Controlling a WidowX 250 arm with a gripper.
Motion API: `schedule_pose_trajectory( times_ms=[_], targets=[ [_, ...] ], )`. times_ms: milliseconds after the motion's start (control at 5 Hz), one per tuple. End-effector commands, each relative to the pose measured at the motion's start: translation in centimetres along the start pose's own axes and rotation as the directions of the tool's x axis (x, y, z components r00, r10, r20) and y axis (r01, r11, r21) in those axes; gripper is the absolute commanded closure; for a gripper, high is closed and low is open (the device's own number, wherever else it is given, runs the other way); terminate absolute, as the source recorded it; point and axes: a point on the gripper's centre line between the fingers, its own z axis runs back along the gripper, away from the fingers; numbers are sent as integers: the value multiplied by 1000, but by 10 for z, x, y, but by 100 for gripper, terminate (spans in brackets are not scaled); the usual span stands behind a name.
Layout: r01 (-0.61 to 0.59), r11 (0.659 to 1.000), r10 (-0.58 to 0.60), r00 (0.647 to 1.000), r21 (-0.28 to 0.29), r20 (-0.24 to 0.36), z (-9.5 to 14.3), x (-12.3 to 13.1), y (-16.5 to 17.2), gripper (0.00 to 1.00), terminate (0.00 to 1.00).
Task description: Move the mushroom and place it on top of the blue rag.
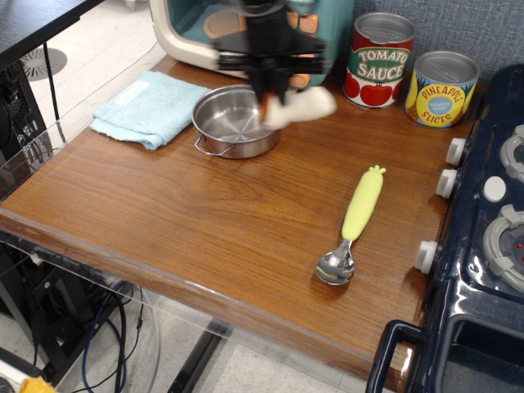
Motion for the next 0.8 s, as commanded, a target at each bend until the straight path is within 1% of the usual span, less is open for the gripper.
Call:
schedule_pose_trajectory(
  times_ms=[0, 200, 400, 600],
  targets=[
    [-281, 953, 270, 957, 116, 104, 30, 18, 80, 100, 0],
    [-368, 915, 351, 928, 163, 125, 29, 35, 106, 100, 0],
    [-409, 889, 388, 912, 207, 135, 18, 47, 124, 100, 0],
    [-417, 868, 406, 908, 269, 99, 4, 47, 132, 100, 0]
  ],
)
